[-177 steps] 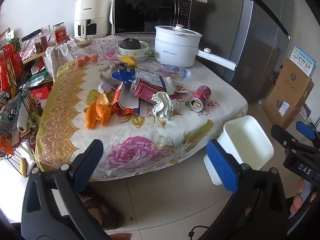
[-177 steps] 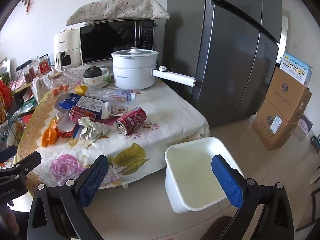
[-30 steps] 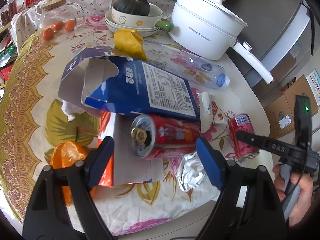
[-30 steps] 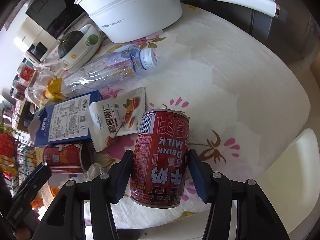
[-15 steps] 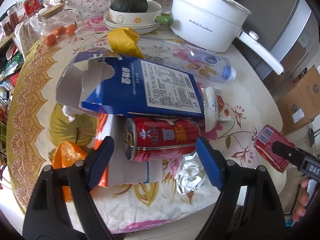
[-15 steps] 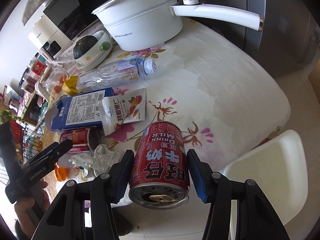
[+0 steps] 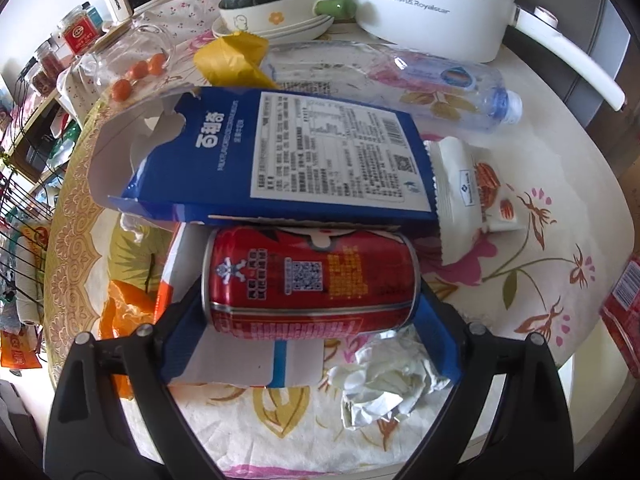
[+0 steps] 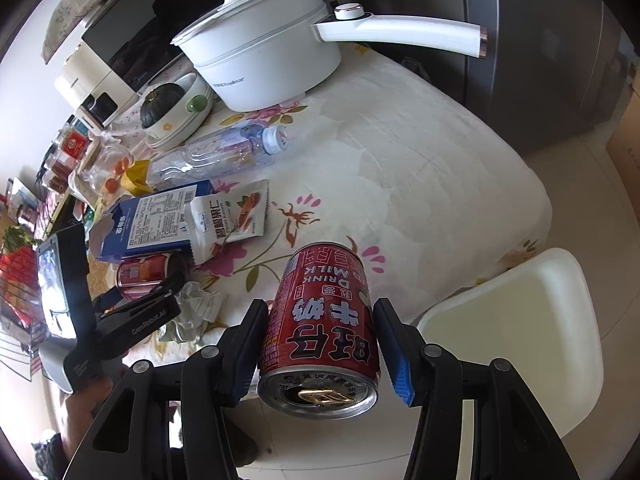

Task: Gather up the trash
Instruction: 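Carry both red cans over the white bin with both grippers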

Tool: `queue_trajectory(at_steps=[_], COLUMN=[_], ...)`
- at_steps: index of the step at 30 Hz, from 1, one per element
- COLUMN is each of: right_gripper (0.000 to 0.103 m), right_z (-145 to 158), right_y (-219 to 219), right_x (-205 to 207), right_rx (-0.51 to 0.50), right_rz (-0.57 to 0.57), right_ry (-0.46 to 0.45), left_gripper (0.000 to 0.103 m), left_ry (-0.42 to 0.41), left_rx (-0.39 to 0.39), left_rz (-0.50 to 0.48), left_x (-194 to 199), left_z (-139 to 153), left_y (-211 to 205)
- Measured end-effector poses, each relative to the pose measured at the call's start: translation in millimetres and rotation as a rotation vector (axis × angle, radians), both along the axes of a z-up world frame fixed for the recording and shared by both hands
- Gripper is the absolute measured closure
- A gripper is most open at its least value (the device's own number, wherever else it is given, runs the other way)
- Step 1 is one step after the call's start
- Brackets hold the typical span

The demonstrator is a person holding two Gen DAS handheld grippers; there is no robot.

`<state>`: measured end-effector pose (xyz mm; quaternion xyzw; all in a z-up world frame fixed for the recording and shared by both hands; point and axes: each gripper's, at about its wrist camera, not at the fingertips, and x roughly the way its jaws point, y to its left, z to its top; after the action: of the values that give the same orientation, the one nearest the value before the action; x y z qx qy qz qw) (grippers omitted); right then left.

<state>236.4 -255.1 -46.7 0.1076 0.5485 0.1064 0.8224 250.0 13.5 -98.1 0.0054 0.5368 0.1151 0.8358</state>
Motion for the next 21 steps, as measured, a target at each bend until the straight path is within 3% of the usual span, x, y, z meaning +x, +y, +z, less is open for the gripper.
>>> queue_trajectory(at_steps=[10, 21], right_gripper=[0.048, 0.048], right_z=[10, 29], right_y=[-10, -38], right_x=[-8, -31], right_rx=[-0.007, -0.032], right_rz=[-0.005, -0.053], right_ry=[-0.037, -0.094], left_gripper=[0.011, 0.012], left_ry=[-0.062, -0.167], left_rx=[-0.121, -0.21], left_rz=[0.003, -0.013], left_x=[-5, -32], left_z=[9, 46], left_y=[15, 18])
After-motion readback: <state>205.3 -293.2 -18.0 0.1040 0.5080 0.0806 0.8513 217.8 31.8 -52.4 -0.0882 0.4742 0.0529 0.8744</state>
